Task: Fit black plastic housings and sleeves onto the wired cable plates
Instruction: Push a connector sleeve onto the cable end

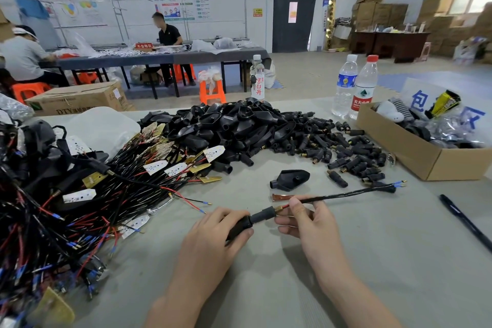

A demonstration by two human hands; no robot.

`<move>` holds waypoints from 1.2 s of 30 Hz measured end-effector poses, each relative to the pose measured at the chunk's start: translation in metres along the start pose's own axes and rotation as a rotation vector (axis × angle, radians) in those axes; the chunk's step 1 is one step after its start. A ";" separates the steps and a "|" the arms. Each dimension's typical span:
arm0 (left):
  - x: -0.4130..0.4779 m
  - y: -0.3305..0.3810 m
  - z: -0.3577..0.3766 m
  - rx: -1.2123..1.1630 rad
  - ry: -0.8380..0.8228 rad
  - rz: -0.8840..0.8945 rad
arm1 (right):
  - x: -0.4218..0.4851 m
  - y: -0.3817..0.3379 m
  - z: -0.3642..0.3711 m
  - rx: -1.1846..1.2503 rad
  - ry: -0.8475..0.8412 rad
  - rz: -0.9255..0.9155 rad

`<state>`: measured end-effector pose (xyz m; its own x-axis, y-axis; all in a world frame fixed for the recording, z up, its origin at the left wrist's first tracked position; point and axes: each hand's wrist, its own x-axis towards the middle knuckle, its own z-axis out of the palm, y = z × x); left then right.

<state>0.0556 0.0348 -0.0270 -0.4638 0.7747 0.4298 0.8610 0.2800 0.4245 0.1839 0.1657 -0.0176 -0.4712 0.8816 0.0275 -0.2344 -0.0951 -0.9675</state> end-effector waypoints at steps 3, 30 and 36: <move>0.001 0.002 0.000 0.000 0.006 -0.008 | -0.001 -0.003 0.000 0.033 -0.016 0.004; 0.001 0.001 0.006 0.101 0.034 0.085 | 0.004 0.003 -0.003 0.181 -0.133 0.087; 0.002 -0.002 0.010 0.113 0.000 0.086 | 0.003 0.004 -0.002 0.176 -0.126 0.090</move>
<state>0.0551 0.0416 -0.0344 -0.3874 0.7985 0.4608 0.9156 0.2748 0.2935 0.1827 0.1691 -0.0221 -0.5972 0.8020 -0.0150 -0.3261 -0.2599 -0.9089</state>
